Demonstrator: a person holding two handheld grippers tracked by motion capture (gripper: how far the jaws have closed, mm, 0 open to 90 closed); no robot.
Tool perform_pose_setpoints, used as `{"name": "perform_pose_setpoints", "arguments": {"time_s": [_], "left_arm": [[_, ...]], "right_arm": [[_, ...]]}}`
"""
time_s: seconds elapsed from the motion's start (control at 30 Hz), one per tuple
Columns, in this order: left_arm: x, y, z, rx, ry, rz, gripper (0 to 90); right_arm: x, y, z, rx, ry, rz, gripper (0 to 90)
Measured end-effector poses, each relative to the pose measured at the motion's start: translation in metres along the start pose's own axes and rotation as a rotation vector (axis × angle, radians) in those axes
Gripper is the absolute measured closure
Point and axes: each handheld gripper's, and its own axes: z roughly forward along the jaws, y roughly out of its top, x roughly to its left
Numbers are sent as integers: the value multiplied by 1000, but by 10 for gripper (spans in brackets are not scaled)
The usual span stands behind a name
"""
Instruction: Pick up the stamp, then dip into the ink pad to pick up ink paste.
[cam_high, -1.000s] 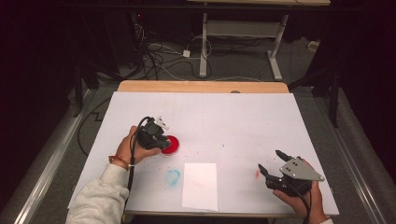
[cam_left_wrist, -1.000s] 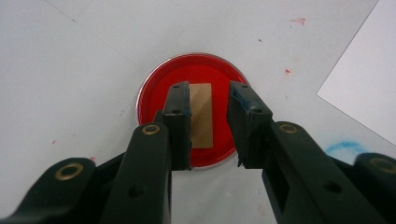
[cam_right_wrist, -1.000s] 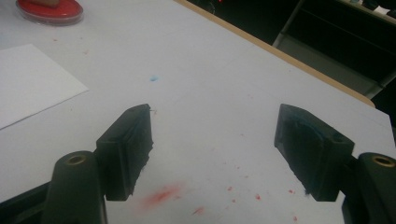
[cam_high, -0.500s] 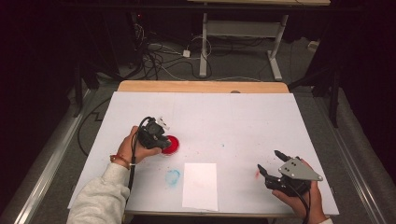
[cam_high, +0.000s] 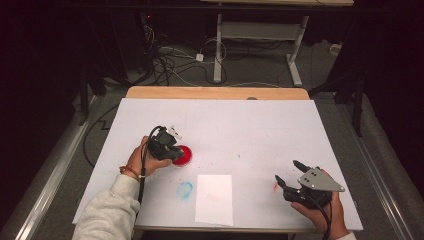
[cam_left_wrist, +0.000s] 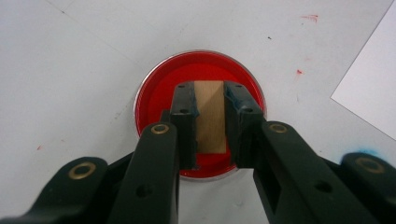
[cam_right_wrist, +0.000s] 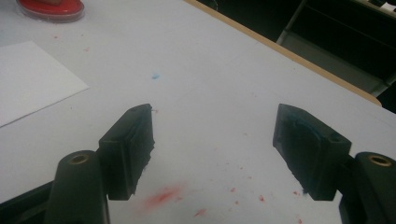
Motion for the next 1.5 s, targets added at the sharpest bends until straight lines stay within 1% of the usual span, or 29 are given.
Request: {"name": "perform_pose_setpoints", "arguments": {"time_s": [0.07, 0.13, 0.2, 0.23, 0.3, 0.4, 0.5, 0.53, 0.67, 0.73, 0.8, 0.97, 1.03, 1.13, 1.17, 1.27, 1.37, 1.47, 1.5], "left_arm": [[0, -2, 0, -11, 1, 0, 740], [-2, -3, 0, -18, 11, -3, 741], [-4, -3, 0, -18, 24, 1, 741], [-5, -2, 0, -19, 31, 0, 741], [-6, -2, -1, -18, 41, 4, 740], [-7, -2, -5, -42, 44, 4, 741], [-8, -4, -14, -76, 45, 2, 740], [-8, -4, -18, -84, 54, 4, 740], [-11, -10, -36, -135, 62, 6, 740], [-11, -13, -45, -159, 75, 6, 740], [-11, -15, -52, -177, 68, 8, 741], [-12, -19, -66, -209, 79, 4, 740], [-13, -20, -70, -233, 78, -5, 740], [-16, -20, -77, -248, 82, 5, 740], [-17, -20, -79, -258, 85, 5, 740], [-21, -19, -84, -267, 87, 17, 740], [-25, -18, -88, -277, 100, 24, 740], [-29, -16, -91, -278, 104, 32, 740], [-30, -16, -92, -278, 99, 39, 741]], "right_arm": [[-1, 0, 0, 0, -3, 0, 294], [-1, 1, 0, -5, -1, -1, 294], [0, 2, 1, -10, 3, -5, 294], [0, 2, 2, -6, 13, -5, 294], [1, 2, 3, -5, 13, -6, 294], [-2, 2, 1, -15, 8, -1, 294], [-4, 3, -1, -25, 3, 7, 294], [-4, 3, -1, -29, -4, 8, 294], [-4, 3, -2, -30, -3, 8, 294], [-3, 4, -2, -33, -1, 4, 294], [-4, 4, -2, -36, -3, 3, 294], [-5, 4, -1, -32, 2, 7, 294], [-4, 4, -1, -33, 4, 6, 294], [-3, 5, -1, -41, 5, 6, 295], [-3, 5, -1, -38, 8, 6, 294], [-4, 5, 1, -36, 6, 7, 294], [-3, 5, 2, -32, 11, 2, 294], [-2, 5, 1, -35, 16, -2, 294], [-2, 6, 1, -40, 15, -3, 294]]}}
